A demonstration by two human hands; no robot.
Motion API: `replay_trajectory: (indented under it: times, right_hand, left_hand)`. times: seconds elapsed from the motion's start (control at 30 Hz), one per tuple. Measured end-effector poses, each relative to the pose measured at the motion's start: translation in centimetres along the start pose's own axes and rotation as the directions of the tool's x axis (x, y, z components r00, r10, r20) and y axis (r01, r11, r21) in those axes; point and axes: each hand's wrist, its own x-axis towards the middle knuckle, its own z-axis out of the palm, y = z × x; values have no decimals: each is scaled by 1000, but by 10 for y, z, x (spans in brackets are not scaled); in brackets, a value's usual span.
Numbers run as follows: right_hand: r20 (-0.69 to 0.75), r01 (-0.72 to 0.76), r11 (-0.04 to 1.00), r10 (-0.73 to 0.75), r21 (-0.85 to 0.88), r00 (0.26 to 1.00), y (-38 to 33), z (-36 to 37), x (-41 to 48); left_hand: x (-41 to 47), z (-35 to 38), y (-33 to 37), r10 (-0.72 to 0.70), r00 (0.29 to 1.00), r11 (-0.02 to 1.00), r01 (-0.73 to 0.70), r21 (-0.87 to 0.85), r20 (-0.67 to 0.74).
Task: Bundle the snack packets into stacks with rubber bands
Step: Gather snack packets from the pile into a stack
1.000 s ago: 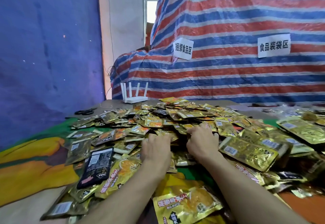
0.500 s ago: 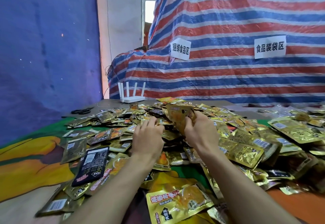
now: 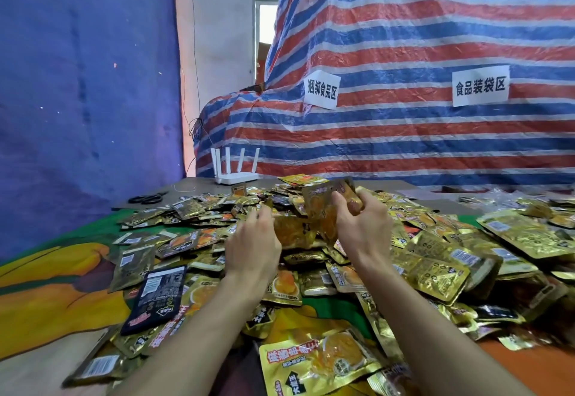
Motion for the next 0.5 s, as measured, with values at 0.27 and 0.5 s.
replay_trajectory:
  times: [0.27,0.5]
  right_hand:
    - [-133,-162,910,227,383,965,-3,-2,8]
    - [56,-487,637,572,597,818,5,0,16]
  left_hand:
    - [10,-13,-2,-373,924,822,289,-491,-81]
    - [12,-12,-3,-705,668,328,605,-725,238]
